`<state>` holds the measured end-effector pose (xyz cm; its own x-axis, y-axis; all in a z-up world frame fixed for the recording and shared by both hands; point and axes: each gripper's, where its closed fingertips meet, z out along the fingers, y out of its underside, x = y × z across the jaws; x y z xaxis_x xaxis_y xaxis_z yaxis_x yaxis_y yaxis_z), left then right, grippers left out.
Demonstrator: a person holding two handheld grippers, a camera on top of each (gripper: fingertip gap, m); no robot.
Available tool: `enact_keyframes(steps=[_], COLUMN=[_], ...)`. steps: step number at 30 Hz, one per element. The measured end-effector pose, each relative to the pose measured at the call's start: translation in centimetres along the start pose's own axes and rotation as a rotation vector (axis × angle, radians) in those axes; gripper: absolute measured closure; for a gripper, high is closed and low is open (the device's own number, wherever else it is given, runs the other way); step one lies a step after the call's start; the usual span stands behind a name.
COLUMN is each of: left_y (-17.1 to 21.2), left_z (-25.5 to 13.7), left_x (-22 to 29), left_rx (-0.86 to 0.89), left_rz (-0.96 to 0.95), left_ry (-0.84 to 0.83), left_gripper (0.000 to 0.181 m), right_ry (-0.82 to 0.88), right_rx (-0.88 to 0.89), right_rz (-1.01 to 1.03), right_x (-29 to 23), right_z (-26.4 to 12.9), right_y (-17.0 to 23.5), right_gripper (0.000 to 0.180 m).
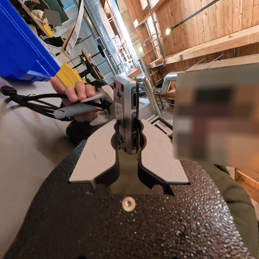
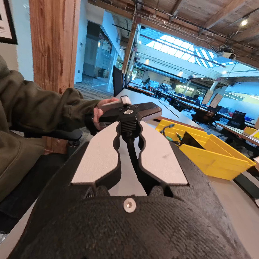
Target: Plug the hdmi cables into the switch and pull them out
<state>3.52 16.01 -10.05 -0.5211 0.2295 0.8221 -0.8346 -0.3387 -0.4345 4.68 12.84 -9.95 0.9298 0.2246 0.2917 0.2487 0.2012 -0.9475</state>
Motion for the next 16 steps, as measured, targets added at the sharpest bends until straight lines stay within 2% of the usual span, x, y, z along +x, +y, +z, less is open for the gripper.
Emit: enact_keyframes(steps=[2,4,9,11,13,14,16], left_y=[0.3,0.2,-3.5,-6.3,-9.2,-10.2,-11.2], left_z=[-0.1,-0.5,-2.3,-5.2,-10.0,-12.1,-15.2], left_x=[-1.4,-3.0,-1.6,-2.2,-3.2,-3.6,-4.5], left_rx=[-0.005,-0.017,0.046,0.041,-0.05,-0.145,-0.388], left_rz=[0.078,0.247,0.558,0.753,0.957,1.024,1.063], left_ry=[-0.083,-0.258,-0.505,-0.795,-1.202,-1.366,-1.558], left_gripper=[0.156,0.157,0.157,0.157,0.151,0.147,0.147], right_ry=[0.034,0.053,0.142,0.19,0.207,0.221,0.23], right_rx=[-0.068,-0.131,0.004,0.031,0.056,0.09,0.159], right_rz=[-0.011,0.028,0.162,0.167,0.173,0.184,0.19], right_x=[-0.3,-0.6,0.3,1.2,1.8,2.2,2.5], right_z=[-0.7,-1.5,-4.0,-4.7,-5.3,-5.7,-6.4], right_y=[1.3,2.9,3.4,3.8,4.4,4.1,3.5], right_gripper=[0.158,0.158,0.158,0.158,0.158,0.158,0.158])
